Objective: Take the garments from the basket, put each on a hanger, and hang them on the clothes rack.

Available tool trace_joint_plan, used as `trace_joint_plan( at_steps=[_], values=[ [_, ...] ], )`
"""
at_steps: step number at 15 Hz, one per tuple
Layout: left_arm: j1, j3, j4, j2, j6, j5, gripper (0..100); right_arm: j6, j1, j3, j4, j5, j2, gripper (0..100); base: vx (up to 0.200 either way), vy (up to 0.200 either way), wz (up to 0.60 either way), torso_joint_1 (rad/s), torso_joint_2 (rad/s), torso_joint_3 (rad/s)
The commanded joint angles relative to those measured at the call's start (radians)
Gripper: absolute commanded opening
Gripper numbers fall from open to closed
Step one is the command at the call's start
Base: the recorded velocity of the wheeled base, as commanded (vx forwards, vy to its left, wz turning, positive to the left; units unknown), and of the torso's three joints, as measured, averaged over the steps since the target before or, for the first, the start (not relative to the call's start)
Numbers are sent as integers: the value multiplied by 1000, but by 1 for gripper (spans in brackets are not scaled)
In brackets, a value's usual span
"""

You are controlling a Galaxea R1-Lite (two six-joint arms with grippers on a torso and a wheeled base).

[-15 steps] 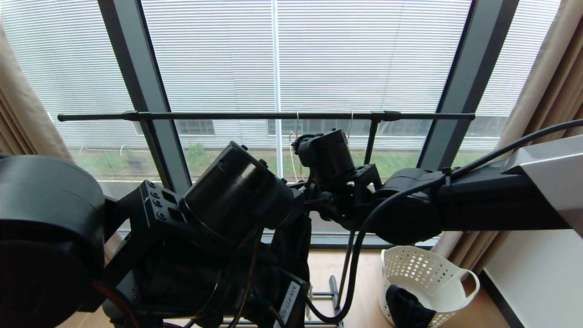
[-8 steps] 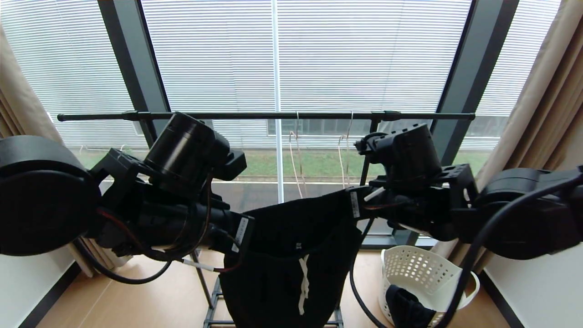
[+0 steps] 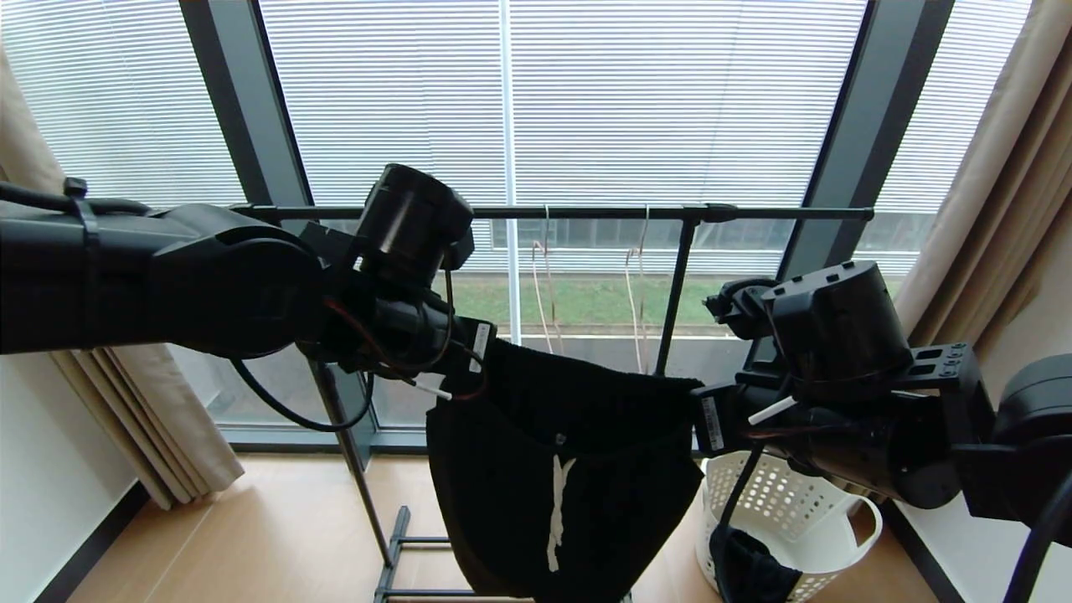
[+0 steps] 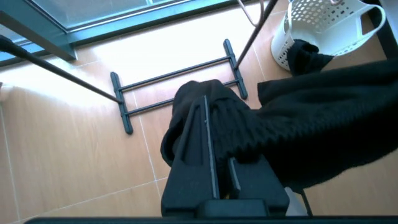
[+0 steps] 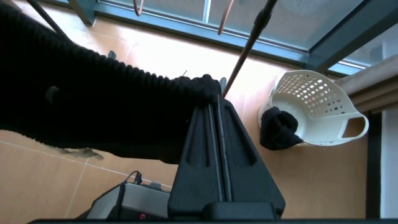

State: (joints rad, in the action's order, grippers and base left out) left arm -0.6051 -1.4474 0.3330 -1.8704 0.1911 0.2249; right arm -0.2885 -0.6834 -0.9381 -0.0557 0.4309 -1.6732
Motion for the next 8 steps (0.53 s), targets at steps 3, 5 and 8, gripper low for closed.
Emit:
trace_joint_plan(
  at_steps=[3, 5, 8],
  values=[
    [-18, -25, 0, -36, 5, 2, 0, 6, -1, 2, 4, 0, 61, 0, 0, 0, 0, 0, 0, 0],
    [-24, -24, 0, -33, 11, 5, 0, 6, 1, 2, 4, 3, 63, 0, 0, 0, 0, 0, 0, 0],
    [-25, -34, 0, -19, 13, 5, 0, 14, 2, 8, 5, 6, 67, 0, 0, 0, 0, 0, 0, 0]
  ],
)
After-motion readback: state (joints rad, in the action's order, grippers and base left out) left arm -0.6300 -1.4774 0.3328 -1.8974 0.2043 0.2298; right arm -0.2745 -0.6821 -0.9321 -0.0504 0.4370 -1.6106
